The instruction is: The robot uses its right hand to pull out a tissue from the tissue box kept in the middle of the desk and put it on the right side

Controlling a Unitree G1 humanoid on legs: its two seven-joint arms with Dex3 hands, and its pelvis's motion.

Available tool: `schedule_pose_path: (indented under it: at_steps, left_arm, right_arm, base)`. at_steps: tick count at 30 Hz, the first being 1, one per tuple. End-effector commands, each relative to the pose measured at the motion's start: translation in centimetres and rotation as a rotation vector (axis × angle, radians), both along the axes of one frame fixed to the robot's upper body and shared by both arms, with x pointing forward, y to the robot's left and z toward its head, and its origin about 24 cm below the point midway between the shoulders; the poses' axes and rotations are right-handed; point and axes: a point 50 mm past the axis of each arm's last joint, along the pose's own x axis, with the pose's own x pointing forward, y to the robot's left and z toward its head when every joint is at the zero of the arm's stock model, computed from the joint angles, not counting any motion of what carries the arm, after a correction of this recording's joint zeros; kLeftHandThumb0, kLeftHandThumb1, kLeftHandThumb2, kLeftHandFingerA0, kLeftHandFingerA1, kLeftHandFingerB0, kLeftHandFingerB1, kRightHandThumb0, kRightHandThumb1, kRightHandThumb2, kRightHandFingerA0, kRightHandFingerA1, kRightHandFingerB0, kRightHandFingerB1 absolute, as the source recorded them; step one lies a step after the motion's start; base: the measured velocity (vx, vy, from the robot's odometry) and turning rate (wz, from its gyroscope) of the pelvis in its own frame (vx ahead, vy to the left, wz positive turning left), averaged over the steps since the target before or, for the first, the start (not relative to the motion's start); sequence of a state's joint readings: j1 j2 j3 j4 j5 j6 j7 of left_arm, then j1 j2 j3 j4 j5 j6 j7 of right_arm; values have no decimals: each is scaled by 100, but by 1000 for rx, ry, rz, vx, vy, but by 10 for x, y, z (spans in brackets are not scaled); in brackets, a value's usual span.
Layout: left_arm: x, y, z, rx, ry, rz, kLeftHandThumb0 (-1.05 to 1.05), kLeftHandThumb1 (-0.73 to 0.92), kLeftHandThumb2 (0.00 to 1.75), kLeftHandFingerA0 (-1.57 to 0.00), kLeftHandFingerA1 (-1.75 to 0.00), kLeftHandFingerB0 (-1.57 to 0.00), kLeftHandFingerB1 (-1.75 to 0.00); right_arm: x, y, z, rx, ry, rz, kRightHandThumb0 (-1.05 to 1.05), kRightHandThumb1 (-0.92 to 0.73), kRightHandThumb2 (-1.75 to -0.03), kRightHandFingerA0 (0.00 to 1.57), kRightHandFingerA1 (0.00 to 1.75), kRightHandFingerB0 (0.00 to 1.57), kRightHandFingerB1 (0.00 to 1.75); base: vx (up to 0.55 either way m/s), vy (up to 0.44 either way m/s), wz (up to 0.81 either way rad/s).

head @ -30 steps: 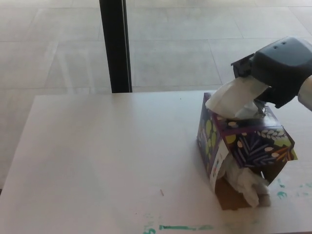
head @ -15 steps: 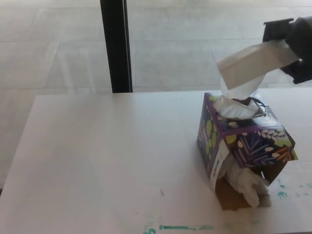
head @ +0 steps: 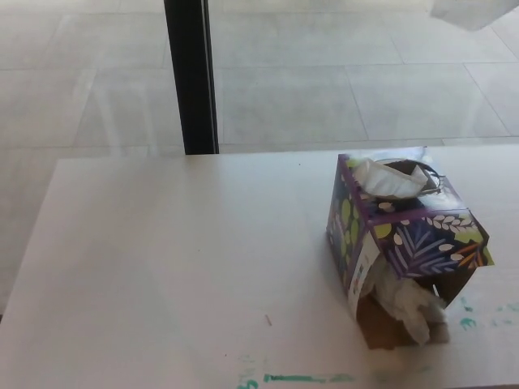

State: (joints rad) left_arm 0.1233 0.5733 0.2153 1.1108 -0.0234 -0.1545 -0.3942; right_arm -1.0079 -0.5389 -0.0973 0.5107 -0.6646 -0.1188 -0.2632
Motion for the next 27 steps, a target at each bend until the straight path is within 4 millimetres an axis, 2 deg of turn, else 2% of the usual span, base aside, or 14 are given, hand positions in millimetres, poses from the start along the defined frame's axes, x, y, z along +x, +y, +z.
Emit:
schedule_pose_path:
  at_steps: [1, 6, 10, 12, 13, 14, 16, 18, 19, 21, 23, 24, 25, 27]
  left_arm:
    - [-5, 6, 7, 22, -25, -21, -75, 92, 67, -55, -50, -43, -40]
    - [-5, 7, 7, 23, -23, -15, -73, 91, 67, -56, -49, -43, -39]
    - [-4, 7, 7, 16, -28, -2, -72, 89, 67, -58, -51, -44, -40]
    - [-3, 6, 6, 14, -28, -5, -72, 89, 67, -58, -51, -44, -40]
    - [-4, 6, 5, 21, -20, -1, -73, 89, 67, -58, -49, -45, -39]
    - [-4, 6, 5, 20, -19, -3, -73, 89, 67, -58, -49, -45, -39]
    - [-2, 6, 5, 14, -23, 4, -73, 89, 67, -57, -49, -44, -39]
    - [-1, 6, 7, 11, -38, -8, -72, 89, 66, -58, -52, -43, -39]
    - [2, 6, 8, 10, -44, -14, -71, 89, 67, -57, -52, -42, -39]
    - [2, 6, 8, 14, -41, -14, -71, 89, 67, -57, -49, -41, -39]
    - [4, 6, 9, 21, -41, -15, -71, 89, 67, -57, -51, -41, -39]
    - [4, 6, 8, 20, -40, -11, -69, 70, 106, -51, -62, -35, -53]
    - [4, 6, 8, 16, -40, -8, -71, 88, 67, -57, -51, -41, -39]
    - [3, 6, 7, 10, -40, 0, -71, 88, 66, -58, -50, -41, -39]
  right_arm:
    - [-32, -53, 38, 202, -258, -172, -20, -47, -123, 100, 175, 84, 155]
    - [-38, -67, 36, 125, -160, -269, -21, -44, -116, 96, 175, 79, 154]
    - [-37, -76, -12, -107, 84, -315, -20, -48, -101, 95, 171, 82, 138]
    - [-38, -76, -18, -133, 118, -318, -20, -48, -101, 95, 171, 82, 138]
    - [-38, -79, -48, -191, 264, -323, -16, -58, -92, 100, 165, 84, 130]
    - [-38, -80, -55, -197, 294, -322, -16, -58, -92, 100, 165, 84, 130]
    - [-38, -82, -82, -227, 408, -333, -18, -62, -70, 87, 158, 83, 120]
    - [-39, -87, -121, -285, 586, -322, -21, -70, -71, 77, 163, 69, 133]
    - [-41, -88, -135, -288, 640, -299, -15, -67, -72, 86, 165, 72, 134]
    - [-42, -87, -141, -294, 662, -294, -23, -69, -67, 90, 170, 72, 132]
    - [-49, -82, -167, -344, 760, -247, -20, -66, -77, 85, 161, 72, 133]
    - [-52, -81, -177, -354, 796, -225, -20, -66, -75, 84, 165, 67, 136]
    - [-54, -79, -183, -357, 808, -200, -22, -65, -72, 79, 167, 69, 135]
    - [-59, -73, -203, -370, 853, -165, -16, -67, -72, 93, 169, 66, 139]
  base:
    - [0, 0, 0]
    - [0, 0, 0]
    - [0, 0, 0]
    - [0, 0, 0]
    - [0, 0, 0]
    - [0, 0, 0]
    - [0, 0, 0]
    - [0, 0, 0]
    - [0, 0, 0]
    - [0, 0, 0]
    - [0, 0, 0]
    - [0, 0, 0]
    - [0, 0, 0]
    - [0, 0, 0]
